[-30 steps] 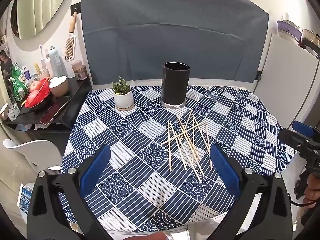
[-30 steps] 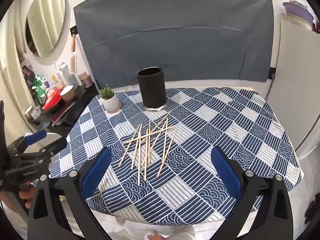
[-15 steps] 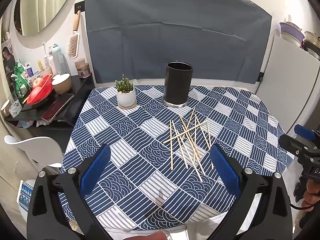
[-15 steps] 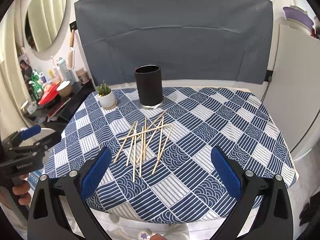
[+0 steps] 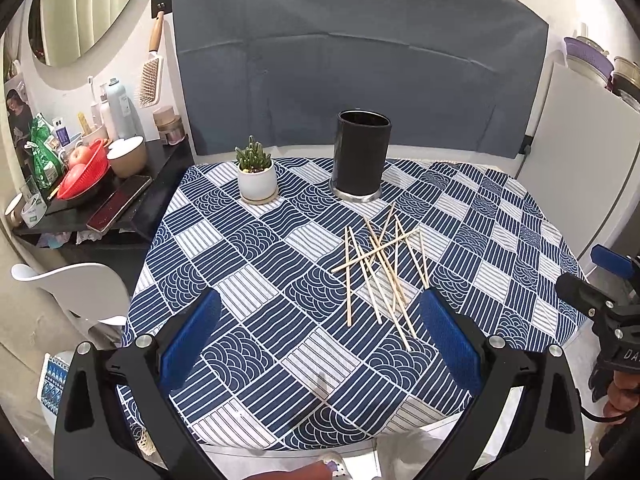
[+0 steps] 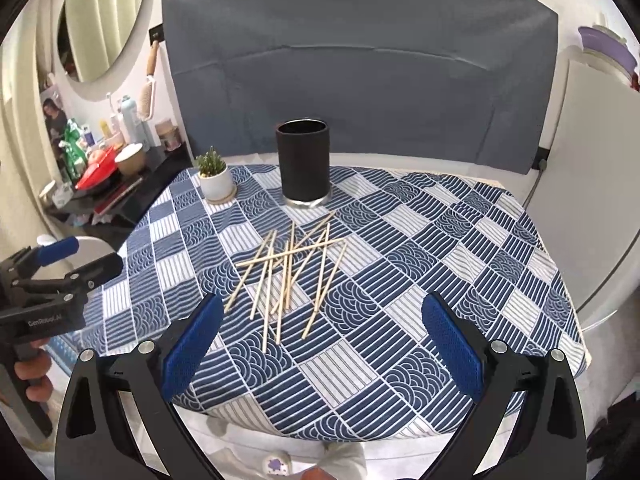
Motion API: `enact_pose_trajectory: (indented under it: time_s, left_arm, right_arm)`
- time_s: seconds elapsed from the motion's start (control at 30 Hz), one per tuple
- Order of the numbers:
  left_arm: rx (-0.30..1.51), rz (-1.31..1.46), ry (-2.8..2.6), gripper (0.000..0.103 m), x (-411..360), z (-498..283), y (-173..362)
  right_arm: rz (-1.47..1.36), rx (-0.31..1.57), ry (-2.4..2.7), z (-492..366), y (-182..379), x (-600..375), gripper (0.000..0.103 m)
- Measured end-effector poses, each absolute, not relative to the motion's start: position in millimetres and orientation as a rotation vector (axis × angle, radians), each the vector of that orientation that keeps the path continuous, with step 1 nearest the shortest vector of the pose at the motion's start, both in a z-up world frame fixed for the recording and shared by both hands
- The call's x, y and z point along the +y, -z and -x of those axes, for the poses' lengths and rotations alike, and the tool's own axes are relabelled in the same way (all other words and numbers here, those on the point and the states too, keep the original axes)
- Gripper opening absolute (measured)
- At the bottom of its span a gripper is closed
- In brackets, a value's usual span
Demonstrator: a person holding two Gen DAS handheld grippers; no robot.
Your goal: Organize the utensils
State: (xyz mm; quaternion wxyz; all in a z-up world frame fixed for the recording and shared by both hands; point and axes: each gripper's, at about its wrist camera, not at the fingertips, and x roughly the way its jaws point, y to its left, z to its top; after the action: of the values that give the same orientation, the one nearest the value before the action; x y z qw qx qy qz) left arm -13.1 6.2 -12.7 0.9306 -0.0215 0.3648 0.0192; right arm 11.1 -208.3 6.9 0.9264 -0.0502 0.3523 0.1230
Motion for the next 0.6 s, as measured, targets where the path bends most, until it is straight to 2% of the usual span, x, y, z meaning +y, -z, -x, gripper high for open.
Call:
enact_pose_trajectory:
  time_s: [0.6]
  left_arm:
    - [0.774,-0.002,-0.029,0.097,18.9,7.9,15.8]
  right_arm:
    - [0.084,0.763,-0.228,-10.2,10.3,-197.9,0.095]
